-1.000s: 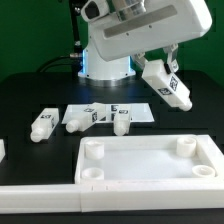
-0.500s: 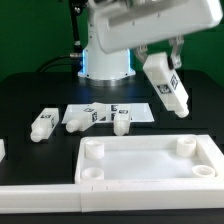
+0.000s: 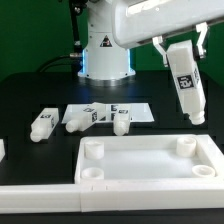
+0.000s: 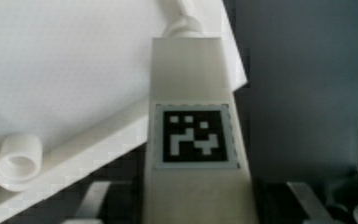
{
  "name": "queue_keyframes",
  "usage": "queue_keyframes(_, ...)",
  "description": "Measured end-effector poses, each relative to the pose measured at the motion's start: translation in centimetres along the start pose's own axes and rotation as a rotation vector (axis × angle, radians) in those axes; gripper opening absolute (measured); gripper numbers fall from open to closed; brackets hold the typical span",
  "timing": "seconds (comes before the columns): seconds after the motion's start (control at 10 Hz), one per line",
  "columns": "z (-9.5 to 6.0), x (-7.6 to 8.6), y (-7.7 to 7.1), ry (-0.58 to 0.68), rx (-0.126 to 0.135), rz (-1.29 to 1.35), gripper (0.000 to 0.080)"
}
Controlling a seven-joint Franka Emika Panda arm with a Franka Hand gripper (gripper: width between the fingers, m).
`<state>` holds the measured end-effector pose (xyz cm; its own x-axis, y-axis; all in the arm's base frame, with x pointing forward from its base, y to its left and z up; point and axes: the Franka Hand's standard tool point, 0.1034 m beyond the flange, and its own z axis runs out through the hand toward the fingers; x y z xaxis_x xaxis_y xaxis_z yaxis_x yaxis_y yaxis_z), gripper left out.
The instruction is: Assemble desk
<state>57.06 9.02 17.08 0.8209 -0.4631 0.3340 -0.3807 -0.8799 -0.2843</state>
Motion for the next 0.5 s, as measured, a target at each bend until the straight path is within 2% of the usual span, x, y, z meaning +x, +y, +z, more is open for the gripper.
queue_keyframes(0.1,0.2,0.5,-0.3,-0.041,-0.019,-0.082,0.0285)
queue_keyframes(0.3,1.6,3.9,-1.7,-0.064,-0.025,-0.305,0.0285)
queue_keyframes(0.5,1.9,3.9,-1.7,-0.066,-0.024,-0.313,0.0285)
